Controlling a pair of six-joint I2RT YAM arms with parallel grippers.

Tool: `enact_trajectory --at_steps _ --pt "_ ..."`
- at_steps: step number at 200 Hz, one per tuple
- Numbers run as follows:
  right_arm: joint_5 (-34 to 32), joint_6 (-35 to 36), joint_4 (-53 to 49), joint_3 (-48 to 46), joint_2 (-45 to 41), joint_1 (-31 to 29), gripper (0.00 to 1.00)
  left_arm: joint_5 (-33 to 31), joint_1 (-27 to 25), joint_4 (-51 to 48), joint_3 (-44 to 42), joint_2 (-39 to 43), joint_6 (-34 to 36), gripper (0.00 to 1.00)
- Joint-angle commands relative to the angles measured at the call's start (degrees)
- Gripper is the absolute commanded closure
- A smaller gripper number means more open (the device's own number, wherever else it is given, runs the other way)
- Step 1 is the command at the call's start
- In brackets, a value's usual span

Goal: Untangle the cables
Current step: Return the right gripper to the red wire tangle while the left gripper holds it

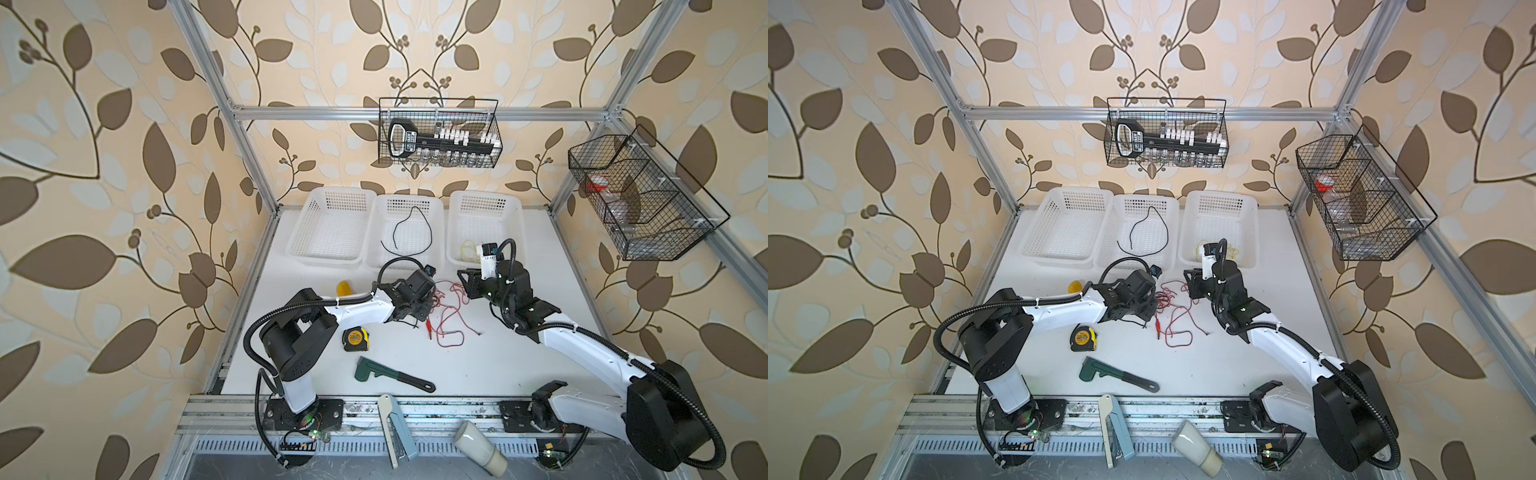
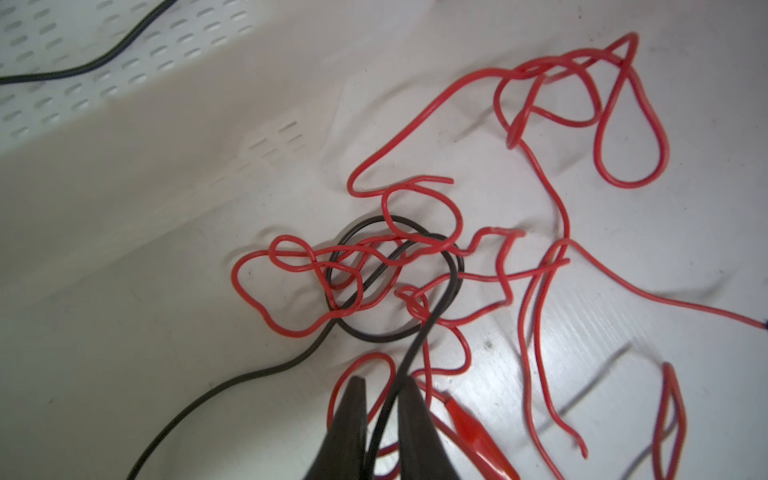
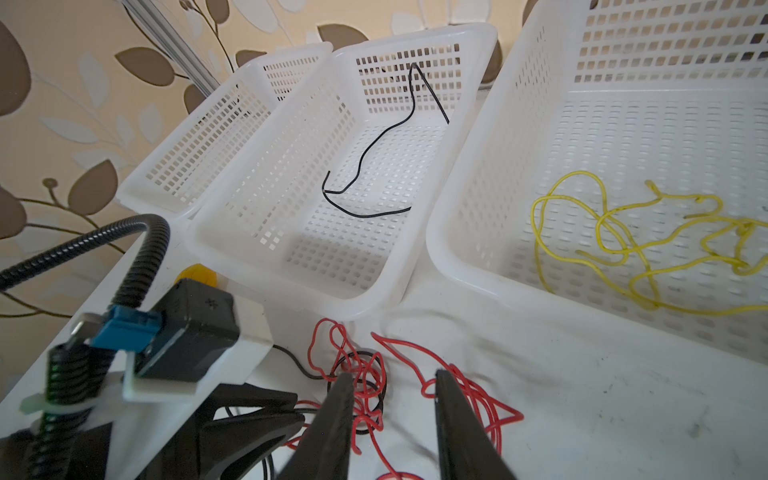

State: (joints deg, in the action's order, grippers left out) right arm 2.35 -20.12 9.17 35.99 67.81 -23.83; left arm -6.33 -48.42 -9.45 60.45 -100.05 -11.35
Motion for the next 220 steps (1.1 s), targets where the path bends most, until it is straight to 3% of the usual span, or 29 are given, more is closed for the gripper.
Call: enact_trajectory --at_steps 1,26,141,187,220 --pt "-0.5 -0.2 -0.5 -0.7 -0.9 0.0 0.66 0.0 -0.2 0.0 1.8 1.3 -0.1 0.92" --pt "0.2 -0.3 -0.5 -0.5 0.1 0.0 0.66 0.9 -0.2 0.5 1.5 3.4 0.2 1.0" --pt "4.3 -3.0 1.3 -1.6 3.7 0.0 0.66 4.3 -0.2 11.4 -6.9 28.2 3.1 1.0" --pt "7.8 -2.0 3.3 -2.9 1.4 0.0 0.65 2.6 -0.1 8.0 -4.7 28.0 3.2 1.0" --pt "14.2 -0.6 8.9 -6.0 -2.0 -0.2 0.64 3.8 -0.1 8.4 -4.4 27.3 2.7 1.0"
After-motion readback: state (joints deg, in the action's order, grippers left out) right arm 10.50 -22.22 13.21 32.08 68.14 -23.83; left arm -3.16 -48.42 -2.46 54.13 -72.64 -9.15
